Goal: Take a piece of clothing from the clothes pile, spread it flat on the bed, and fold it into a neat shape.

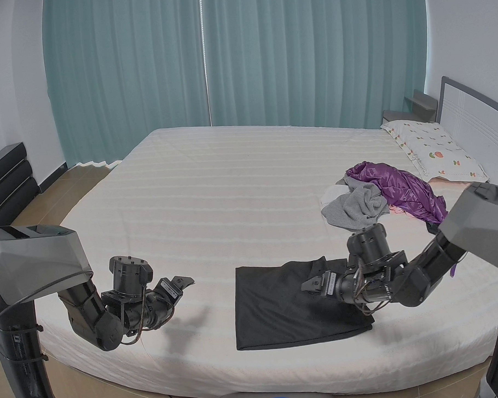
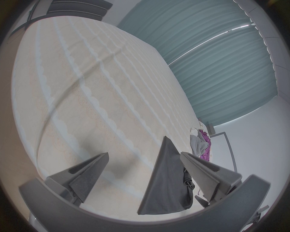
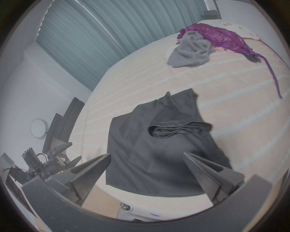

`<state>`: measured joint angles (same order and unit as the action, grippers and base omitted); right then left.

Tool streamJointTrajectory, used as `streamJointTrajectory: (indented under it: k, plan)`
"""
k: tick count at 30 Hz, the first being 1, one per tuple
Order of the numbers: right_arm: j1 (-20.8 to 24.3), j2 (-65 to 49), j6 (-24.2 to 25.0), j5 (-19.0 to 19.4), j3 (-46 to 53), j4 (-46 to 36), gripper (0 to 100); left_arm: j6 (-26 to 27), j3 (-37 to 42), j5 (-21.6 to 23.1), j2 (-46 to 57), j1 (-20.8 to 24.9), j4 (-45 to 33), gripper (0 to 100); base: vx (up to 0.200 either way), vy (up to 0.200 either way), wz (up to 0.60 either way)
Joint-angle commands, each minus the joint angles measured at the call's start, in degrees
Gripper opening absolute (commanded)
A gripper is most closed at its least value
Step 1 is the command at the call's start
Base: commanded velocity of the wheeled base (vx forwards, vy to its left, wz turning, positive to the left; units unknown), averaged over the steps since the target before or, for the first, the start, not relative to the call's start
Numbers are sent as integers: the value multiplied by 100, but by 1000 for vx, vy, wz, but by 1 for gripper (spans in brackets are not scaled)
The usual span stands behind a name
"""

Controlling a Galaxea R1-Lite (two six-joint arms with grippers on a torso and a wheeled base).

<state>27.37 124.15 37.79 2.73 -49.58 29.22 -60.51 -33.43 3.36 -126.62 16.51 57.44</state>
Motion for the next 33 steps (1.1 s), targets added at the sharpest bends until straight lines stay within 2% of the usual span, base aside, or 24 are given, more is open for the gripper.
streamJointTrajectory:
  k: [1,12,16,33]
  plan:
    - [462,1024,211,-150,-922,-426,100,-4,-32,-2,-3,-69,-5,100,0,0,0]
    - [331,1797,185,-510,-2073,-1032,100,-4,-32,-2,-20,-77,-5,100,0,0,0]
    - [5,2052,229,-880,-2583,-997,100,-4,-32,-2,-29,-77,-5,100,0,0,0]
    - [-1287,1902,229,-985,-2574,-189,100,-4,-32,-2,-38,-86,-5,100,0,0,0]
